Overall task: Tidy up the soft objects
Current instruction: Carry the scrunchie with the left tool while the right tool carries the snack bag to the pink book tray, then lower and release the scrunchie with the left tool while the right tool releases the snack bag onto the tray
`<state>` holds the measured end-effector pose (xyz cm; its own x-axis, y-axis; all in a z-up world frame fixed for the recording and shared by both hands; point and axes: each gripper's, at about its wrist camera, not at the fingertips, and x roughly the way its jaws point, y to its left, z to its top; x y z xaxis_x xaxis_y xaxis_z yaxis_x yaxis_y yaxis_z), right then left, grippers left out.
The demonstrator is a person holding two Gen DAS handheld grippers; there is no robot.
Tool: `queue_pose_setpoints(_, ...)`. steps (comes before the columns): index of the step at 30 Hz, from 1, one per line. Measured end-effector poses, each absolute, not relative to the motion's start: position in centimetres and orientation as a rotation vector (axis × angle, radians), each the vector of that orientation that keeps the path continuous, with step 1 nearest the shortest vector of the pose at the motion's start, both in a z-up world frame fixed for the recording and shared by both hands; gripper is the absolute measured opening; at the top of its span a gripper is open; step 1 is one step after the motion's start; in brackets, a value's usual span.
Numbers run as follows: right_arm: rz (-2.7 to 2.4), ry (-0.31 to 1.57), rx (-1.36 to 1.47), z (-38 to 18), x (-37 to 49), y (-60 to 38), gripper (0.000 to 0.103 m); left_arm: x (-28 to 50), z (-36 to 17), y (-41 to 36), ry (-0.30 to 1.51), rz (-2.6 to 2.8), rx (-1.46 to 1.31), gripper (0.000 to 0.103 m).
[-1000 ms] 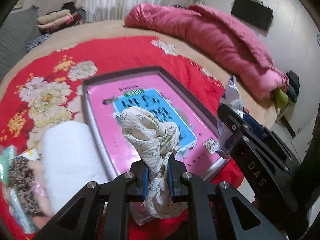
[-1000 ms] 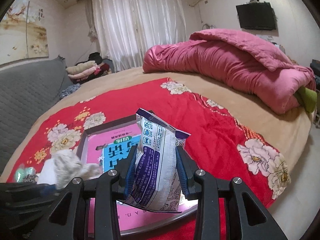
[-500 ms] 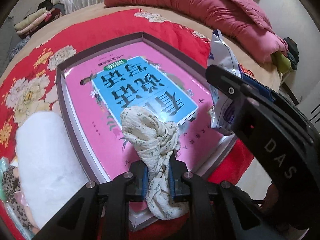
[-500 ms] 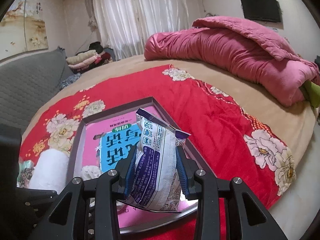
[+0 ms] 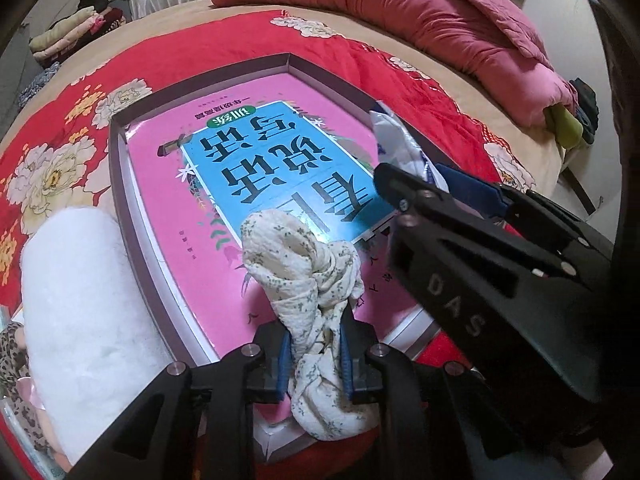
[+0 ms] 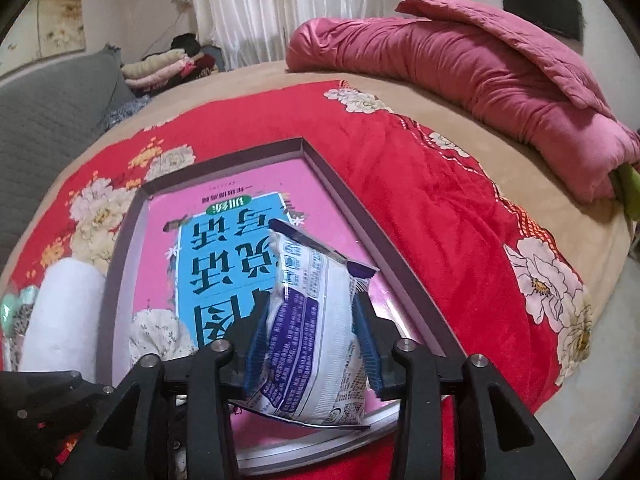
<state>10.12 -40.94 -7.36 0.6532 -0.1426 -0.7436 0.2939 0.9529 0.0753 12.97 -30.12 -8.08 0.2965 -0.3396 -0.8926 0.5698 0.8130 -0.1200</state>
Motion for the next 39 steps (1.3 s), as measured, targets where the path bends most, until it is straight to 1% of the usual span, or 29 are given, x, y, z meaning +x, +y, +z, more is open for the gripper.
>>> queue_pose_setpoints(5,-0.259,0.817,0.241,-7.5,9.8,-41.8,0.051,12.9,-8.1,-30.1,1.116,-0.616,0.241,0.020)
queue_pose_setpoints(8,-0.271,0.816,0.262,-7.6,9.7,-42.2,0.060,12.9,-8.1,-30.2,1.117,-0.615,0.243,0.021)
queue_pose_setpoints(12,-0.271,0.842,0.276,-8.0,10.1,-42.5,0.067,12.9,-8.1,-30.2,1.118,-0.616,0.244,0.021)
queue_pose_setpoints(17,-0.270,0.921,0.280,-9.3,11.1,-42.4,0.068,12.8,-8.2,-30.2,1.117,-0.616,0.248,0.021)
queue_pose_setpoints(24,-0.281,0.897,0.332,-9.2,10.5,-43.5,0.069,12.9,-8.2,-30.2,1.120,-0.620,0.241,0.022)
queue_pose_setpoints(28,-0.340,0.910,0.294,-9.1,10.5,-43.4,0.074,12.9,-8.2,-30.3,1.120,-0.617,0.237,0.024)
queue_pose_setpoints(30,-0.351,0.921,0.255,-9.0,10.7,-42.9,0.074,13.0,-8.3,-30.4,1.122,-0.618,0.235,0.026)
queue_pose_setpoints(39,-0.290,0.755,0.268,-6.6,8.5,-42.7,0.075,13.3,-8.4,-30.5,1.130,-0.619,0.221,0.031)
